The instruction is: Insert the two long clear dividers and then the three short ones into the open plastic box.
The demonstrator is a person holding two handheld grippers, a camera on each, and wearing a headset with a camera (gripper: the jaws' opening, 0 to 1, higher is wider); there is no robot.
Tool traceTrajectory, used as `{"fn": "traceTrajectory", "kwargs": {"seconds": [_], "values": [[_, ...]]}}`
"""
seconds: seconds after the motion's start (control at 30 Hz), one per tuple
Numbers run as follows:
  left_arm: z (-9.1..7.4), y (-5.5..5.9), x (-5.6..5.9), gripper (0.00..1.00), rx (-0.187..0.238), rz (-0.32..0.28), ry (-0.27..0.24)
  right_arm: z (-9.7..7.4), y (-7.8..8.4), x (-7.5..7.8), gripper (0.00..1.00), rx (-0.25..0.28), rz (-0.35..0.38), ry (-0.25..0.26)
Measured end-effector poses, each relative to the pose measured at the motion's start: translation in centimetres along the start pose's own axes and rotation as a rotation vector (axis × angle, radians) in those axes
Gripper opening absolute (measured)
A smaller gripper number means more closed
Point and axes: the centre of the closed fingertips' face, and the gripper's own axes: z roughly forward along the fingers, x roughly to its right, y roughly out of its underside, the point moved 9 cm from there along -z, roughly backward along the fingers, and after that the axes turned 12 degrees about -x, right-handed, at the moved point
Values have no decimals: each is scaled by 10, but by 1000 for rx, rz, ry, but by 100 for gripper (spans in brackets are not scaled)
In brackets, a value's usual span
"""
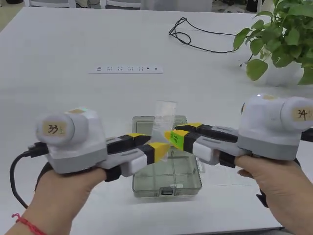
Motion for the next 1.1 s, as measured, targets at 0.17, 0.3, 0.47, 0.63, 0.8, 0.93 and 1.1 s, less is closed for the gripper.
{"fn": "traceTrajectory", "kwargs": {"seconds": [0.17, 0.3, 0.47, 0.63, 0.8, 0.93, 1.1], "values": [[0, -1, 3, 30, -1, 17, -2, 3, 2, 1, 16, -7, 33, 10], [0, -1, 4, 30, -11, 41, -13, 5, 3, 0, 9, -13, 47, 18], [1, -1, 5, 30, 1, 28, -12, 5, 3, -2, 7, -9, 123, 20], [1, 1, 5, 30, -2, 27, -4, 6, 2, -5, 7, -6, 130, 20], [1, 3, 5, 32, -15, 72, -7, 4, -1, -6, 7, -9, 139, 17], [-1, 7, 3, 36, -25, 91, 2, 0, -4, -2, 7, -5, 152, 31], [-7, 14, -1, 46, -42, 145, 7, -5, -5, 7, 7, -20, 160, 66]]}}
